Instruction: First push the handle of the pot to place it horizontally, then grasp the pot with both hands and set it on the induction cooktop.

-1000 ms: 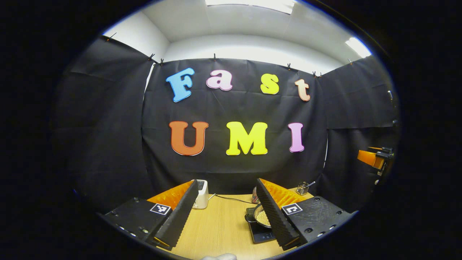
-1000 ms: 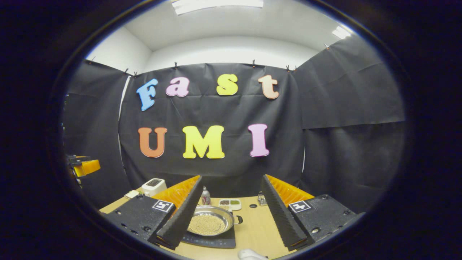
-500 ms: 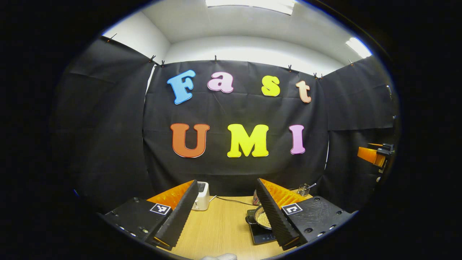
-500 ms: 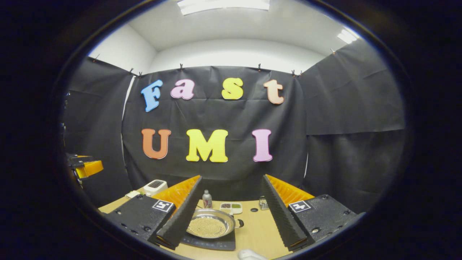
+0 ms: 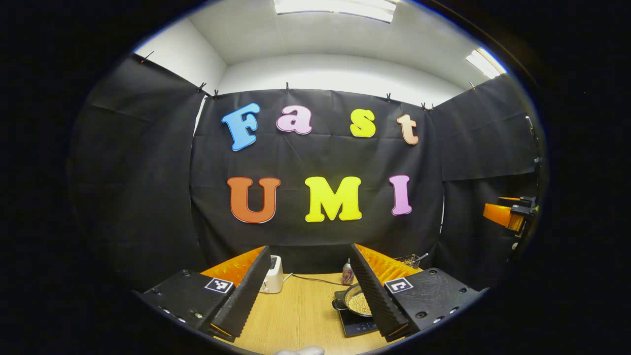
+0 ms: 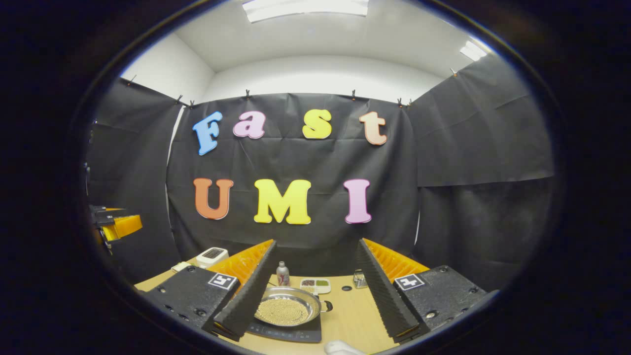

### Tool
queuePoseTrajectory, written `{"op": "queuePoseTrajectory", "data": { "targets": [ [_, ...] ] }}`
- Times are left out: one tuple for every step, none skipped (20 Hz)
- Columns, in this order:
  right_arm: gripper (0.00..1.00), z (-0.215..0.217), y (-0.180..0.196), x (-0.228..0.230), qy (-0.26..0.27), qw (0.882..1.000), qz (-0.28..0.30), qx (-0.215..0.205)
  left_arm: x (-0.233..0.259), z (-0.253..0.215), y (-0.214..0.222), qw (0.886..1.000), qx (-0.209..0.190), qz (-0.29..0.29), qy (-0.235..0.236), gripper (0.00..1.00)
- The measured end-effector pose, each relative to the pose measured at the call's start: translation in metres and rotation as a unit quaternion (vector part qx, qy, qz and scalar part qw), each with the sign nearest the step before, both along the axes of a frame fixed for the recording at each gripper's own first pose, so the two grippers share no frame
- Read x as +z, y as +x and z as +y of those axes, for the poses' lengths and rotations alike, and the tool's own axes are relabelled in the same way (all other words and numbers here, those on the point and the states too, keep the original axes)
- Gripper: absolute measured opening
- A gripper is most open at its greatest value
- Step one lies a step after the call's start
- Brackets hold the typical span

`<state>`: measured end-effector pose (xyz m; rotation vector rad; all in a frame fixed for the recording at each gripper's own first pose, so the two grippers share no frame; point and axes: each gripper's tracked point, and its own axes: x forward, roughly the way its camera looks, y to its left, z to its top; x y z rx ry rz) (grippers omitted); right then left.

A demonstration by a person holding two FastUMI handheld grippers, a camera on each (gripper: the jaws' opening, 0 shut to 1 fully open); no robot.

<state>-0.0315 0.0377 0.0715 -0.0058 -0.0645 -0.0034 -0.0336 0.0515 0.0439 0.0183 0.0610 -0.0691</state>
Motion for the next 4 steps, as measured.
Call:
{"op": "queuePoseTrajectory", "data": {
  "targets": [
    [1.00, 0.0009, 0.0002, 0.0001, 0.000, 1.000, 0.000, 0.001, -0.0004, 0.0002, 0.0010, 1.000, 0.000, 0.000, 0.002, 0.95],
    [1.00, 0.0019, 0.0000, 0.0004, 0.000, 1.000, -0.002, 0.001, -0.0006, 0.0006, 0.0008, 1.000, 0.001, 0.000, 0.004, 0.95],
    [1.00, 0.0023, 0.0018, -0.0002, -0.001, 1.000, 0.000, 0.002, -0.0025, -0.0002, 0.0016, 1.000, 0.000, 0.001, 0.004, 0.95],
    [1.00, 0.0034, 0.0023, -0.0016, -0.001, 1.000, 0.001, 0.003, -0.0038, -0.0009, 0.0015, 1.000, -0.002, 0.004, 0.002, 0.95]
  ]
}}
